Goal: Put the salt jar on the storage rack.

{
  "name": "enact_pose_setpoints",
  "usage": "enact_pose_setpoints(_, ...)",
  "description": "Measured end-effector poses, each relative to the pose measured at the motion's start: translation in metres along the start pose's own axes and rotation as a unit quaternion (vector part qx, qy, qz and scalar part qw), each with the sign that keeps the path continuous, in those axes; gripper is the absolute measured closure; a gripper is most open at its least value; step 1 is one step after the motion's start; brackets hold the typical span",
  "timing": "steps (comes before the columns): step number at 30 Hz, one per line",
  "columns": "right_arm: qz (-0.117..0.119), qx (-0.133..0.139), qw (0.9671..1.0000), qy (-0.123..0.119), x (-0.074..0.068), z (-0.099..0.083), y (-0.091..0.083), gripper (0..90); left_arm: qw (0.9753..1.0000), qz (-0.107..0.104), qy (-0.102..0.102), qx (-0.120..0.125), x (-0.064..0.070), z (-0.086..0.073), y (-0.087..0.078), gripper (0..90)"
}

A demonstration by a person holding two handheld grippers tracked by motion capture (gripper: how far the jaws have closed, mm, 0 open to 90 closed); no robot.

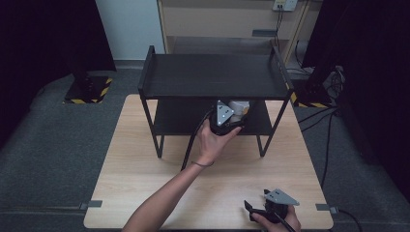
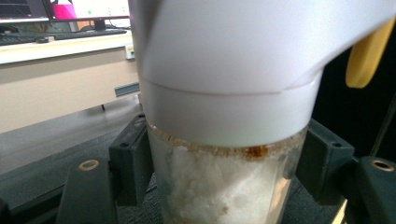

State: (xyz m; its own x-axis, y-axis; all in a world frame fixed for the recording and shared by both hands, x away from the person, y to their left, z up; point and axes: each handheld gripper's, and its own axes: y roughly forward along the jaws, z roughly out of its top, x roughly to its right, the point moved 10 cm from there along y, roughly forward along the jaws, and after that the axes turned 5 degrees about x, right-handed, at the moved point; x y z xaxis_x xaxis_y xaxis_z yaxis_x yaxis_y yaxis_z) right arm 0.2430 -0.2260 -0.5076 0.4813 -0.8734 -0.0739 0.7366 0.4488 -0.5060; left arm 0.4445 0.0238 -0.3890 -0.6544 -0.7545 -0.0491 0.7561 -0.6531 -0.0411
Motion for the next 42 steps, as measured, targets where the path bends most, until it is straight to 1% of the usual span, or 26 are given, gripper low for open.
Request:
enact_pose_setpoints(5, 0.000, 0.000, 1.0000, -0.002, -0.001, 0.000, 0.000, 11.6, 1.0000, -0.003, 0.000, 0.002, -0.001, -0.001, 0.000, 29.7)
enact_pose_setpoints(11, 0.000, 0.001, 1.0000, -0.001, -0.002, 0.000, 0.000, 11.6, 1.0000, -0.001, -0.002, 0.003, -0.001, -0.001, 0.000, 29.6)
enact_pose_setpoints(14, 0.002, 0.000, 1.0000, -0.002, -0.002, 0.001, 0.000, 11.6, 0.9999, 0.002, 0.004, 0.010, 0.001, -0.003, -0.001, 28.9)
enact_pose_setpoints(16, 0.002, 0.000, 1.0000, -0.002, -0.002, 0.000, 0.000, 11.6, 0.9999, 0.002, 0.000, 0.011, 0.001, -0.005, -0.002, 27.2)
enact_pose_setpoints(18, 0.001, 0.000, 1.0000, -0.001, -0.001, 0.000, 0.000, 11.6, 1.0000, 0.002, -0.002, 0.005, -0.001, -0.006, -0.002, 24.7)
enact_pose_setpoints(20, 0.002, 0.000, 1.0000, -0.002, -0.001, 0.000, 0.000, 11.6, 1.0000, 0.000, -0.006, 0.007, -0.003, -0.007, -0.004, 23.8)
enact_pose_setpoints(22, 0.002, 0.000, 1.0000, -0.002, -0.002, 0.000, 0.001, 11.6, 0.9999, -0.001, -0.002, 0.014, -0.002, -0.007, -0.006, 23.9)
enact_pose_setpoints(24, 0.003, -0.001, 1.0000, -0.002, -0.002, 0.000, 0.001, 11.6, 0.9999, -0.005, -0.003, 0.013, -0.002, -0.006, -0.010, 23.8)
enact_pose_setpoints(25, 0.004, -0.001, 1.0000, -0.003, -0.002, 0.000, 0.001, 11.6, 0.9999, -0.005, 0.003, 0.013, -0.002, -0.006, -0.013, 23.8)
enact_pose_setpoints(29, 0.003, -0.001, 1.0000, -0.002, -0.002, 0.001, 0.001, 11.6, 0.9999, -0.010, 0.003, 0.010, -0.005, -0.003, -0.029, 23.2)
enact_pose_setpoints(31, 0.004, 0.000, 1.0000, -0.003, -0.002, 0.001, 0.001, 11.6, 0.9998, -0.013, 0.012, 0.005, -0.007, -0.003, -0.041, 22.9)
enact_pose_setpoints(34, 0.003, 0.000, 1.0000, -0.004, -0.003, 0.001, 0.001, 11.6, 0.9996, -0.014, 0.023, -0.003, -0.010, -0.005, -0.062, 22.9)
enact_pose_setpoints(36, 0.004, 0.000, 1.0000, -0.005, -0.004, 0.001, 0.000, 11.6, 0.9996, -0.016, 0.022, -0.005, -0.013, -0.007, -0.077, 22.9)
enact_pose_setpoints(42, 0.003, 0.001, 1.0000, -0.008, -0.005, 0.002, 0.000, 11.5, 0.9993, -0.020, 0.025, -0.021, -0.017, -0.015, -0.125, 23.0)
